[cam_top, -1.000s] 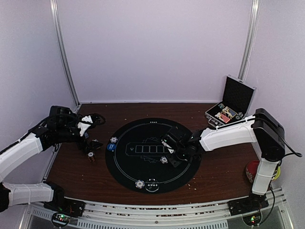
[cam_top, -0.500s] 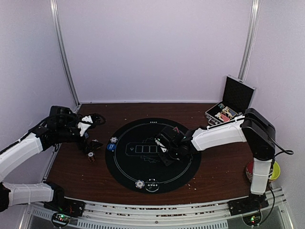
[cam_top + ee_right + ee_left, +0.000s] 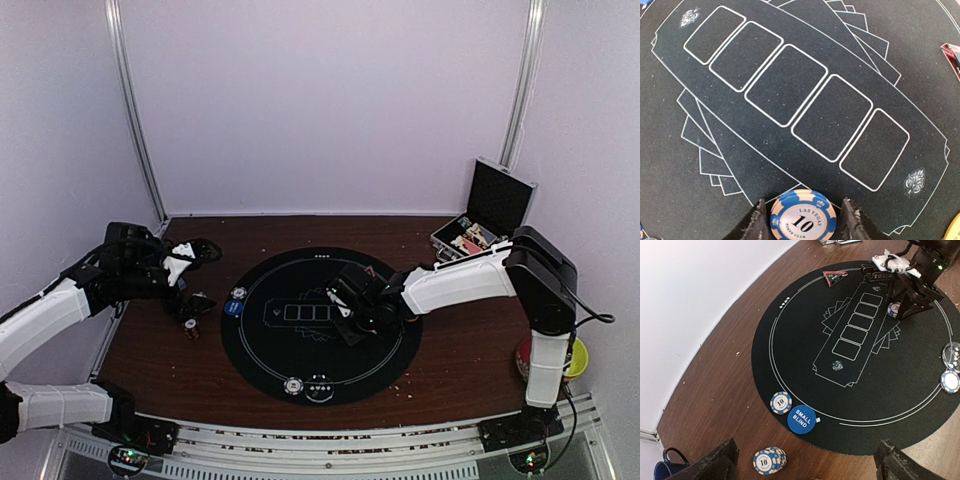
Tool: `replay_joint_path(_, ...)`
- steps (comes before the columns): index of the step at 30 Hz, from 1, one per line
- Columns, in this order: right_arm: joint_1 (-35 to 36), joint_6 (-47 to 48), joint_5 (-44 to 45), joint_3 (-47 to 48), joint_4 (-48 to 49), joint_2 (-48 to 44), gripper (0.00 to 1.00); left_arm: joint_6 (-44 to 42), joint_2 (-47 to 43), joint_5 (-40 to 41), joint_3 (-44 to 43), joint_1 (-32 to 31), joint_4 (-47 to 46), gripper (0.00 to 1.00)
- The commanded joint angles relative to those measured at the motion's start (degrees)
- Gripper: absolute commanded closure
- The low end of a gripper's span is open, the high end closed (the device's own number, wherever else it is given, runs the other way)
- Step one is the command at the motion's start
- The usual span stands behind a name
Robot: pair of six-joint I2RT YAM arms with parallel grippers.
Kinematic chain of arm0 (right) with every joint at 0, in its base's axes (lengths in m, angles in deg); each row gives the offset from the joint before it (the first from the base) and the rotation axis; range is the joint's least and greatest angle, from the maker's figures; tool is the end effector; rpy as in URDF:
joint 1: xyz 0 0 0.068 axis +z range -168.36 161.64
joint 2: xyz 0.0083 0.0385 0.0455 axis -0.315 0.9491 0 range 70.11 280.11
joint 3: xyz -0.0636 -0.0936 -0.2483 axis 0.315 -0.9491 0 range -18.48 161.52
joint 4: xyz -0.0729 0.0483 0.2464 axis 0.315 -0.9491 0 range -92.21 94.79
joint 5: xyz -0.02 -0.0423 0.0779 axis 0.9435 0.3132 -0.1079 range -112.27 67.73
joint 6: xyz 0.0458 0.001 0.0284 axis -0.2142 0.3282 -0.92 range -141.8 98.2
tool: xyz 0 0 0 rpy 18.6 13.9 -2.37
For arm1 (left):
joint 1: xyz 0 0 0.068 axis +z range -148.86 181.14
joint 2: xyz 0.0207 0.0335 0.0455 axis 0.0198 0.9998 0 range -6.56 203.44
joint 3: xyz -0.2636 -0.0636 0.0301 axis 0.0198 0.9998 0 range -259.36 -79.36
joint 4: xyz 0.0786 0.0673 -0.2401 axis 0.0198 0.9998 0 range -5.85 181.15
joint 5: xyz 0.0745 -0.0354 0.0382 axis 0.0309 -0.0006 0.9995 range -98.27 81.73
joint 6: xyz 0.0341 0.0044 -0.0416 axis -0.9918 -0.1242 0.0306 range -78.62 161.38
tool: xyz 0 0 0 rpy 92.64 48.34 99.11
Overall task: Distribute texas hold em gaming equipment
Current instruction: Pick up the pile of poker chips from the poker table mat.
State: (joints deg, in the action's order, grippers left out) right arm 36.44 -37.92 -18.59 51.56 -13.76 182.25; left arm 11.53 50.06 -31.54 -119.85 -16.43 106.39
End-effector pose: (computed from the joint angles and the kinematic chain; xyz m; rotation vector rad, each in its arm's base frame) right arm 0.2296 0.3217 0.1430 -0.8625 2.5250 0.3357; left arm 0.1963 -0.0769 0.2572 1.0785 1.9145 -0.3346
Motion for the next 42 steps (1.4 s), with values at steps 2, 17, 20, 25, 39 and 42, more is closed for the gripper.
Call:
replay_joint_path(2, -0.3, 0.0, 0.2, 0.1, -0.8, 1.9, 0.42, 0.5, 0.2, -0.6, 0.6, 0.3, -2.8, 0.02)
replay_joint_path(17, -0.1, -2.5, -0.9, -2.0, -1.1, 2.3, 0.56, 0.6, 0.2, -0.8, 0.6, 0.3, -2.8, 0.02)
replay_joint_path(20, 0.5, -2.6, 0.4, -2.0, -1.5, 2.1, 0.62, 0.6, 0.2, -0.7, 0.6, 0.2, -2.8, 0.02)
replay_joint_path(25, 1.1, -2.7, 3.0, -1.8, -2.0, 0.8, 0.62, 0.6, 0.2, -0.7, 0.6, 0.3, -2.9, 0.02)
replay_joint_path(39, -0.1, -4.4, 6.4, -5.6, -0.6, -8.0, 0.59, 0.6, 0.2, -0.7, 0.6, 0.2, -2.9, 0.02)
replay_joint_path(42, -1.0, -5.4, 6.6, -8.8, -0.1, -10.7, 0.59, 0.6, 0.2, -0.8, 0.6, 0.2, -2.9, 0.02)
